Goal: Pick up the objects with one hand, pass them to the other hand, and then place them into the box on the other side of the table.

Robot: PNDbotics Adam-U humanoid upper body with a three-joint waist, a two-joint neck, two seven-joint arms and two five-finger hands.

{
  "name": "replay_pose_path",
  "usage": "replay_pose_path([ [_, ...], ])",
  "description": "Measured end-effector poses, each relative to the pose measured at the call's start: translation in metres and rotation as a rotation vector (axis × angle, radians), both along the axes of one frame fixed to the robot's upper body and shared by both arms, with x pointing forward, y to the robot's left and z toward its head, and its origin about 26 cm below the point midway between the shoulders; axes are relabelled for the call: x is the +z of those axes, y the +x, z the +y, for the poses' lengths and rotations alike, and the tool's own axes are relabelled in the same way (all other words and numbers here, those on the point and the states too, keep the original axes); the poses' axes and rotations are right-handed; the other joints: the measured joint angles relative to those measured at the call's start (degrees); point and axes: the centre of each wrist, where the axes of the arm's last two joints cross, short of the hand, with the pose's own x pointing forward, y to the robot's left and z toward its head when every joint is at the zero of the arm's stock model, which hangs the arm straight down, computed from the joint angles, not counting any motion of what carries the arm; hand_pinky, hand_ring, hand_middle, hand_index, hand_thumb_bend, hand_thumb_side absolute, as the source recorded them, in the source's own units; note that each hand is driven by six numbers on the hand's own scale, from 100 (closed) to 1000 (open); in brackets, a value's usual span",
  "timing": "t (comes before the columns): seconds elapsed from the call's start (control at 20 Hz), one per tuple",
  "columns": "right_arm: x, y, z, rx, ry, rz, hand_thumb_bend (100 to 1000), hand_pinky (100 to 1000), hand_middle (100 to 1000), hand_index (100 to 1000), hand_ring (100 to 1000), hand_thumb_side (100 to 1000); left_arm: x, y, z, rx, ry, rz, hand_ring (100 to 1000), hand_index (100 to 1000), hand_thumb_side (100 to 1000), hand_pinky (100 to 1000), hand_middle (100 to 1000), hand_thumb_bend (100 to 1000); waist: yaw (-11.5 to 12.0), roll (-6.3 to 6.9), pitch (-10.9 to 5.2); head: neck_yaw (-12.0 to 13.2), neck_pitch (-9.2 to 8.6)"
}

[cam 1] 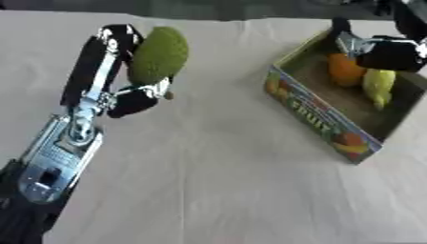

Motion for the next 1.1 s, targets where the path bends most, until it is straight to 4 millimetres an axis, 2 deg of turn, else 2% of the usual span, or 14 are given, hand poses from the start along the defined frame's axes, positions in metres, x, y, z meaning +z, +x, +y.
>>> replay_pose_path([
  [0.2, 0.006, 0.002, 0.019, 0.090, -0.075, 0.042, 100, 968, 970, 980, 901, 198, -0.005, -0.002, -0.001, -0.075, -0.076, 0.017, 474, 437, 104, 436, 467, 311, -0.1, -0.68, 0.01, 0.0, -0.03],
  [0.4, 0.007, 0.003, 0.034, 0.128, -0.125, 0.102, 100, 969, 1000, 1000, 920, 178, -0.006, -0.003, -0.003, -0.109, -0.094, 0.033, 480, 441, 105, 445, 472, 318, -0.2, -0.67, 0.01, 0.0, -0.03],
  [0.6, 0.012, 0.003, 0.049, 0.160, -0.171, 0.157, 100, 971, 1000, 1000, 931, 208, 0.000, -0.010, -0.007, -0.154, -0.115, 0.012, 485, 446, 104, 455, 477, 322, -0.2, -0.67, 0.01, 0.0, -0.04],
  [0.85, 0.016, 0.003, 0.063, 0.212, -0.253, 0.222, 100, 980, 1000, 1000, 941, 226, 0.011, -0.020, -0.014, -0.206, -0.091, -0.014, 489, 448, 109, 459, 478, 327, -0.2, -0.87, 0.01, 0.1, -0.03],
  [1.1, 0.019, 0.003, 0.074, 0.266, -0.302, 0.274, 100, 984, 1000, 1000, 940, 243, 0.009, -0.020, -0.016, -0.217, -0.051, 0.002, 490, 447, 105, 457, 477, 335, 0.0, -0.89, 0.04, 0.1, 0.10],
])
